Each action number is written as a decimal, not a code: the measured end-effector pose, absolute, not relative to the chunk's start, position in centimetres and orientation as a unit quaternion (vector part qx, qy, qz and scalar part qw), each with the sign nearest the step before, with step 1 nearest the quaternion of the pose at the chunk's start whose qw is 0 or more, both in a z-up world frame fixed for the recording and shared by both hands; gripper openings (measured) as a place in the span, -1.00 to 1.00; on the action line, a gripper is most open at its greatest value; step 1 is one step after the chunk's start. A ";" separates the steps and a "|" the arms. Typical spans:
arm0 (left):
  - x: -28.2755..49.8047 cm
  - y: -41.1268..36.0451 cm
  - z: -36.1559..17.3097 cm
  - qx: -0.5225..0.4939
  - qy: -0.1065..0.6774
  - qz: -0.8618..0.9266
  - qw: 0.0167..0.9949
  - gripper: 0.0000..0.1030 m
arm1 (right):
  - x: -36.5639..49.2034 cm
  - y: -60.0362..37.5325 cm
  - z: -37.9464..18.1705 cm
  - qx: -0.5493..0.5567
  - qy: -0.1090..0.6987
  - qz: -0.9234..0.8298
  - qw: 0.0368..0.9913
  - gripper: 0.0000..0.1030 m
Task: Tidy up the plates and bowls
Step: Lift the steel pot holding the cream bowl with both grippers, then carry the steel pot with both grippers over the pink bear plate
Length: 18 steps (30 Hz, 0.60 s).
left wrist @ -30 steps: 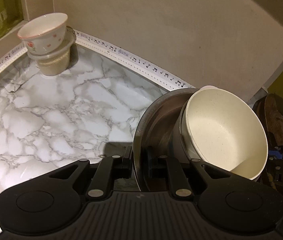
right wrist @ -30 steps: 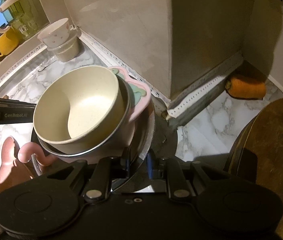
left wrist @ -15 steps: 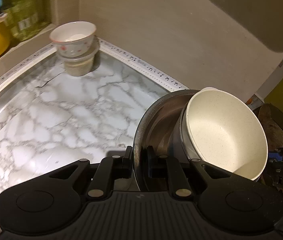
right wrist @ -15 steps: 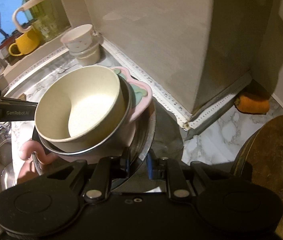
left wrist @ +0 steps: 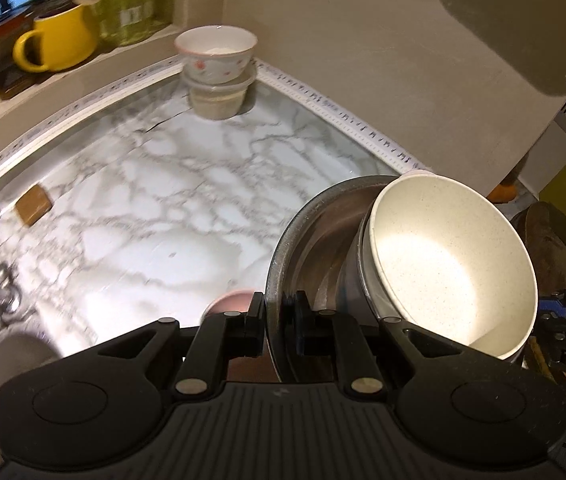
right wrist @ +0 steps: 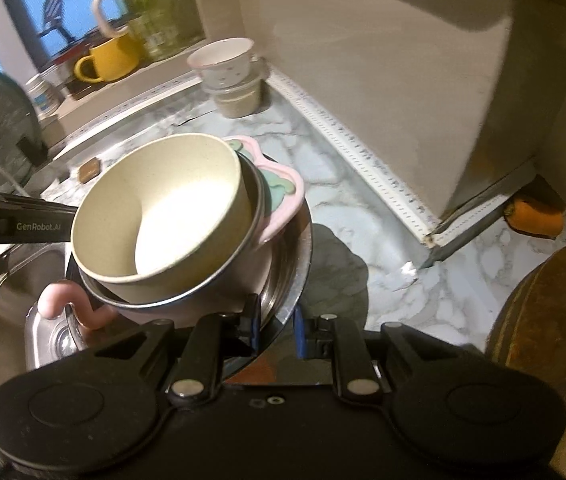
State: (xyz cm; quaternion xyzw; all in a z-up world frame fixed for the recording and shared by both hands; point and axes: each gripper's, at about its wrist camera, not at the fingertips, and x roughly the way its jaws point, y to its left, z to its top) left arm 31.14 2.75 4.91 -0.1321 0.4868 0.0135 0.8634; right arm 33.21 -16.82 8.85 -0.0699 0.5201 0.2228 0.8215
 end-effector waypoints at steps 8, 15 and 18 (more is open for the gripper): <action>27.4 3.6 4.2 -0.136 0.495 0.037 0.857 -0.75 | 30.8 -15.1 8.2 -0.082 0.529 0.245 0.809 -0.66; 24.9 3.8 3.0 -0.142 0.505 0.046 0.850 -0.75 | 29.0 -14.1 7.3 -0.086 0.542 0.255 0.796 -0.66; 24.1 3.6 2.4 -0.142 0.508 0.050 0.848 -0.75 | 28.3 -13.9 6.7 -0.084 0.549 0.256 0.791 -0.66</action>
